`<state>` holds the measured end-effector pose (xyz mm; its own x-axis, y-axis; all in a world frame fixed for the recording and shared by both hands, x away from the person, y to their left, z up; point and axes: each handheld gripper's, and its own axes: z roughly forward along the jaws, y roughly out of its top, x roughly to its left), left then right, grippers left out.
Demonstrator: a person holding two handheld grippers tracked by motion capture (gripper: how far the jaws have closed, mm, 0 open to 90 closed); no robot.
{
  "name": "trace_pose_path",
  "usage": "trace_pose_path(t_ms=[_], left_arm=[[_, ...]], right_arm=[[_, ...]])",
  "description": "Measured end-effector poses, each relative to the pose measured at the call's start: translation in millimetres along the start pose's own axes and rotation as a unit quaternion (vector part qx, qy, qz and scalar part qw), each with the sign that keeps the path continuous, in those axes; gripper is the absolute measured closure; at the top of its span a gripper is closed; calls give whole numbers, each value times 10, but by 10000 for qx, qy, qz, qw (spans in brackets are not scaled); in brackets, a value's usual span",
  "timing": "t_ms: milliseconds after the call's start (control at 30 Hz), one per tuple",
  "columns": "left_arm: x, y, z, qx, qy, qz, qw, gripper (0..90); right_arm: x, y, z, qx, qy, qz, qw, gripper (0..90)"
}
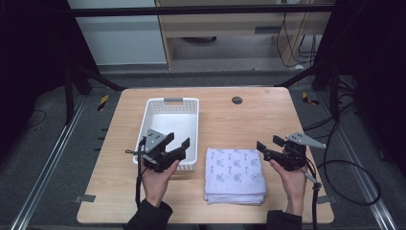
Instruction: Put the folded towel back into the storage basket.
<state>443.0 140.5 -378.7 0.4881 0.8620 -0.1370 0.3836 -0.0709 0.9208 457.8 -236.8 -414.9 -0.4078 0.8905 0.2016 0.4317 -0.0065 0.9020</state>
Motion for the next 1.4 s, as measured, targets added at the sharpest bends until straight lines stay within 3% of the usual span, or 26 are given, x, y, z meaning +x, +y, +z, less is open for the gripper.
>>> trace_pose_path(t_ms=[133, 333, 500, 967, 1267, 1400], left_arm=[[-106, -72, 46, 76, -114, 57, 9999, 390], [-259, -210, 94, 172, -157, 197, 9995, 399], [-333, -346, 117, 275, -235, 199, 9991, 412], [-480, -679, 115, 528, -257, 210, 9981, 458], [-538, -950, 140, 866, -270, 221, 9956, 468], [-552, -1034, 208, 1003, -313, 77, 9944, 469]], right_arm=[[-51, -41, 46, 38, 3, 88, 10000, 290], [-67, -139, 142, 325, -62, 3, 9995, 300], [-64, -188, 189, 453, -44, -19, 9990, 312], [-44, -334, 275, 772, -78, -64, 9970, 330], [-55, -436, 337, 923, -89, -43, 9957, 340], [-70, -472, 356, 986, -114, -49, 9951, 349]])
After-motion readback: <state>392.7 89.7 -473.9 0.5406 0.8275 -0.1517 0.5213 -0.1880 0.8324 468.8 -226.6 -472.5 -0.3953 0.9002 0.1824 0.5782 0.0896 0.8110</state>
